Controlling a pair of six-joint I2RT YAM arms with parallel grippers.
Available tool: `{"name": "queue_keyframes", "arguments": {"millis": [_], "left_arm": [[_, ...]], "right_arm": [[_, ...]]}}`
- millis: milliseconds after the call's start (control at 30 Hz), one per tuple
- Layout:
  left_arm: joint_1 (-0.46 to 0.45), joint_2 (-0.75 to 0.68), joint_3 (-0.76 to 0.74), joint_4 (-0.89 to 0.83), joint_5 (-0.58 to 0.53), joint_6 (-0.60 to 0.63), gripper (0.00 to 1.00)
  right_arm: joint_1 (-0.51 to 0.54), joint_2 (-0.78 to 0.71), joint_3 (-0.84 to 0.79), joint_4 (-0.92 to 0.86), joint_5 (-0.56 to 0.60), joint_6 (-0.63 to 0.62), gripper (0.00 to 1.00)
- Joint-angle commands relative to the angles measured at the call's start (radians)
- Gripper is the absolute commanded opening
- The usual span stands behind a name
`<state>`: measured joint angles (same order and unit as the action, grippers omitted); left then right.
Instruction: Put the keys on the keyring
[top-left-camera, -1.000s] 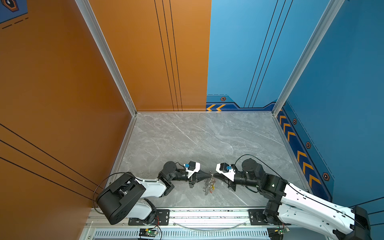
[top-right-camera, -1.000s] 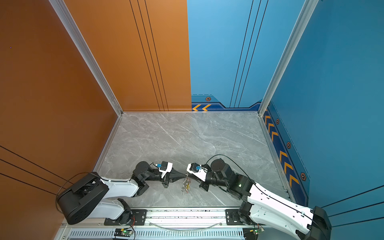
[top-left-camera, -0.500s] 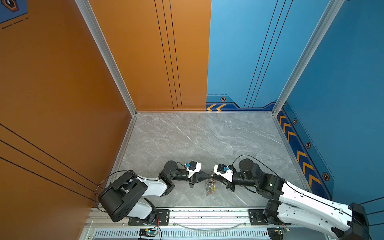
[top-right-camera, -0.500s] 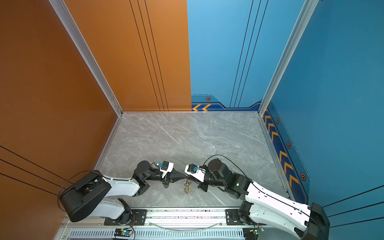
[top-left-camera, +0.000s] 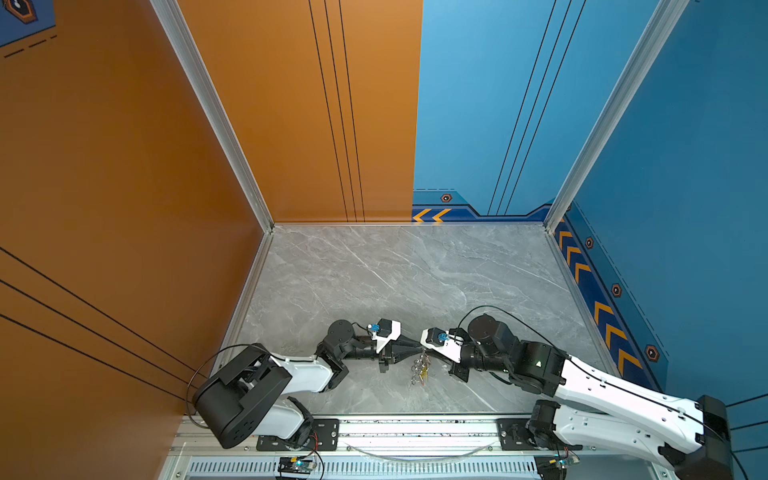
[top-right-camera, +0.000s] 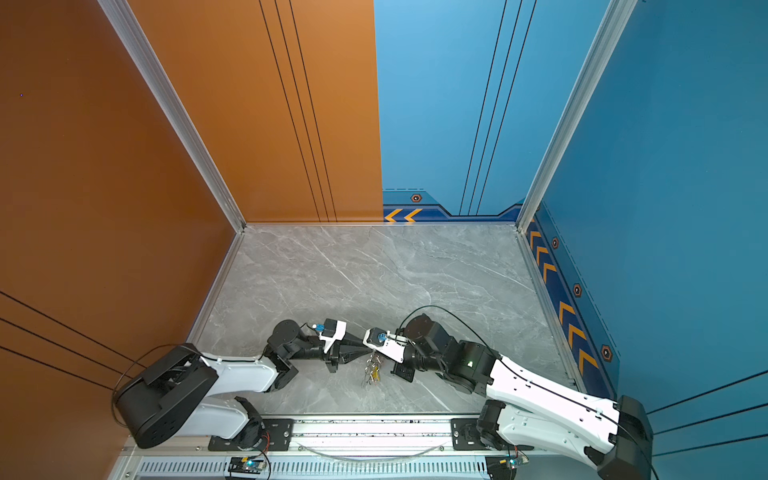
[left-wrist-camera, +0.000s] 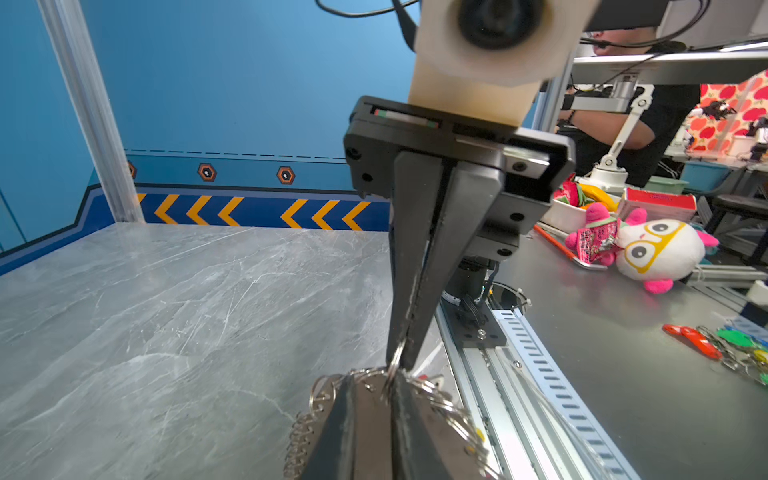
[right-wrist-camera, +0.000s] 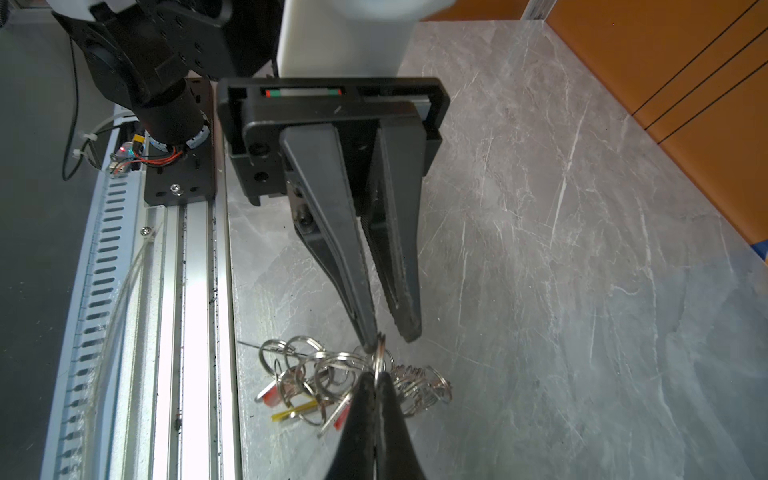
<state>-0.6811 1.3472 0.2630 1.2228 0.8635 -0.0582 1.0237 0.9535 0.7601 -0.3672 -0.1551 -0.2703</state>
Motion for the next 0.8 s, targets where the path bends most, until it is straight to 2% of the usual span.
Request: {"name": "queue_keyframes", "arguments": {"millis": [0,67,200,767], "left_arm": [[-0.017,-0.112,0.046,-0.301,-0.115,0.152,0.21],[-0.030,-0.165,0.048,-0.394,-0.163,0.198,0.22],[-0.041,-0.185,0.050,-0.409,-0.174,0.203,0.23],[-0.052,-0.200,0.058,-0.410,-0.143,0.168,0.22]], "right_arm": [[0.010,0.023,0.107,-0.164,0.100,-0.041,0.00],[0.010,0.043,0.151,-0.226,0.110,-0.056,0.00],[0.010,0.087,0.218,-0.290,0.086,-0.079,0.00],[0.034,0.153,0.243,-0.237,0.040,-0.093,0.00]]}}
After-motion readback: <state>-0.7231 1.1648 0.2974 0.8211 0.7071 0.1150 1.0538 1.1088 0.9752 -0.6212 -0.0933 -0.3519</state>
